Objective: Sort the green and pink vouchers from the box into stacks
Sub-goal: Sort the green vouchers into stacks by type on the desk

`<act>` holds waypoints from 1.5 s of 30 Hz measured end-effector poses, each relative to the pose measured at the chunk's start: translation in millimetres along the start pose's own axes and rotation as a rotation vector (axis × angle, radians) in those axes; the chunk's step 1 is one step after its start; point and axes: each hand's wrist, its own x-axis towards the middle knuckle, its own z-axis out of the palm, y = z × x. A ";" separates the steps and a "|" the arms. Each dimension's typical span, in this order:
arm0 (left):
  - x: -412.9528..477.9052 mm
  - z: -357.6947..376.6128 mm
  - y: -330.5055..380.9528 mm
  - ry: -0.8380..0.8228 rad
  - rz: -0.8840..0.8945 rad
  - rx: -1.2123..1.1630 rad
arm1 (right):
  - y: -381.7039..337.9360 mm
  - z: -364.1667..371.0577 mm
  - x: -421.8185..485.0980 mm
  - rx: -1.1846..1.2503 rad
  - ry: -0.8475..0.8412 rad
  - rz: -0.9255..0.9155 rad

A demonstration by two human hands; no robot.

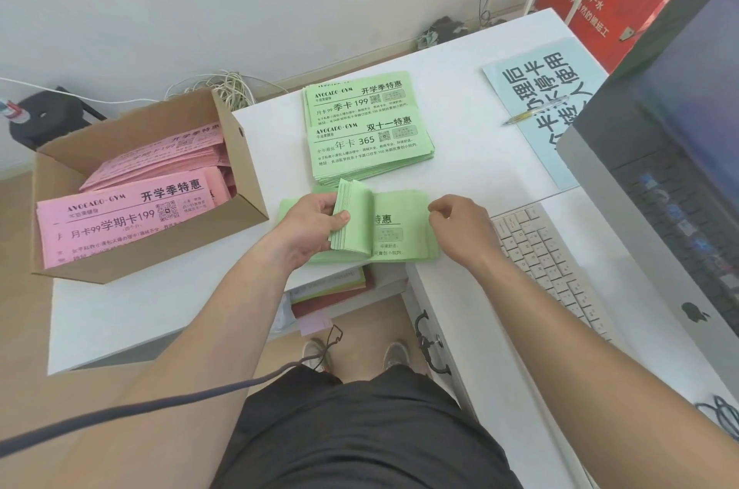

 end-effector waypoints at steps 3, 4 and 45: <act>0.1 0.2 -0.1 -0.018 0.003 -0.026 | -2.3 -1.5 -0.9 -0.006 -0.007 -0.010; -0.3 0.0 -0.1 -0.027 0.003 -0.030 | -3.1 -1.8 -1.2 -0.006 -0.009 -0.012; -2.7 5.6 5.8 0.059 0.019 -0.101 | -20.9 3.6 -7.3 -0.056 -0.060 -0.079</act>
